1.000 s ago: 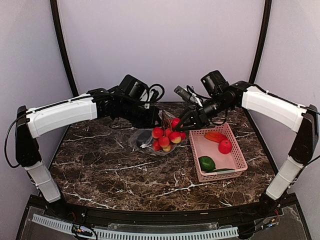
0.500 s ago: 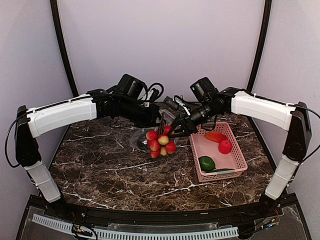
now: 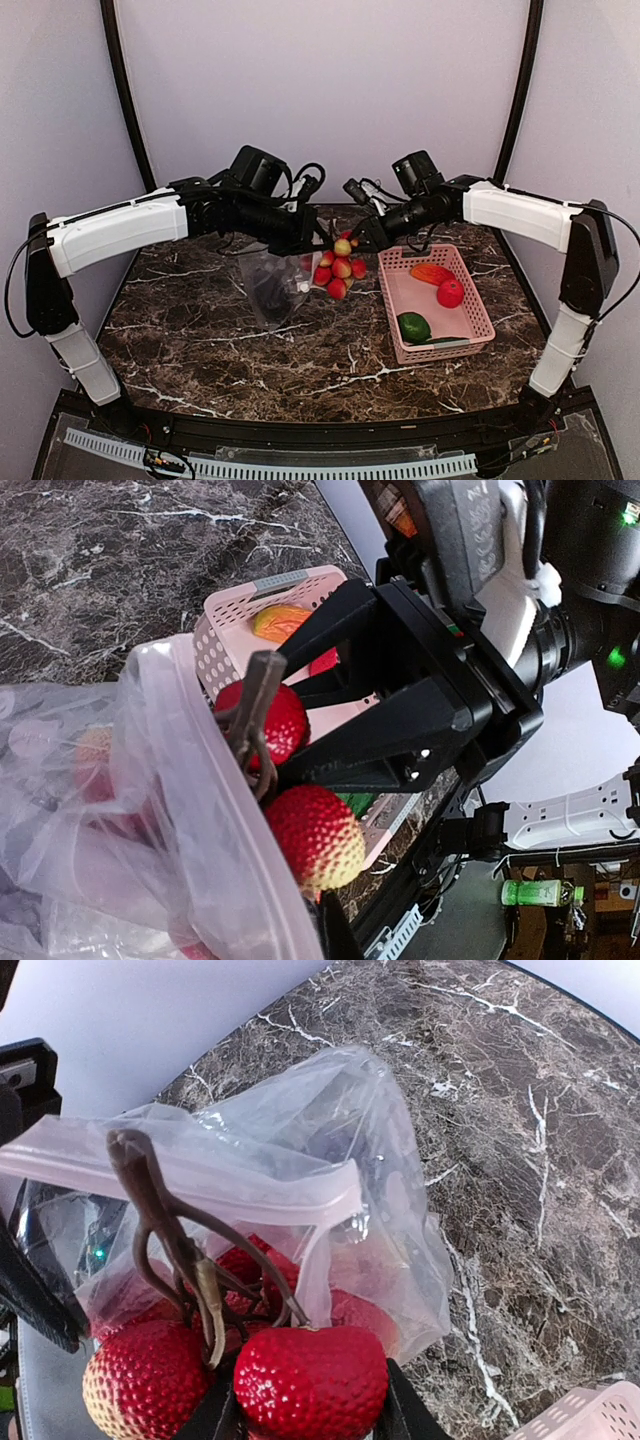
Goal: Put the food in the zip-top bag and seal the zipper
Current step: Adjust the fake fruit in the zipper food storage bag.
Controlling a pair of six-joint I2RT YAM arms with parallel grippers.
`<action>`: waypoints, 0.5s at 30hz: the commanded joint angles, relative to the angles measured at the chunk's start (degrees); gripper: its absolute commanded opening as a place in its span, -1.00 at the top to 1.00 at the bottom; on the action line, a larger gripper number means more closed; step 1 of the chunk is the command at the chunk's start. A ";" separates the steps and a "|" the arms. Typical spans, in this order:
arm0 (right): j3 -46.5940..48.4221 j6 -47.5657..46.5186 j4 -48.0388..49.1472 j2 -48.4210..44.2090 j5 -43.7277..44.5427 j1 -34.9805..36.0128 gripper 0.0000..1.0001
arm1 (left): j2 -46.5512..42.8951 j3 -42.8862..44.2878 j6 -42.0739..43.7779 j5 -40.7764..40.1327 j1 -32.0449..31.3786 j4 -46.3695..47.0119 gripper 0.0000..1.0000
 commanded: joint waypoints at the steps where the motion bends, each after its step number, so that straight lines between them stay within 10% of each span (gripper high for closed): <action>1: 3.54 5.40 1.55 1.06 0.28 1.36 1.00 | -0.10 -0.07 -0.56 1.11 -0.73 -0.11 0.99; 8: 4.19 11.78 3.16 2.99 -6.32 5.42 0.81 | 2.41 0.12 -1.96 0.41 -0.87 0.89 0.99; 15: 4.50 9.28 0.96 3.37 -7.45 4.91 -0.05 | 4.69 -0.32 0.26 -10.15 -0.61 -3.38 0.98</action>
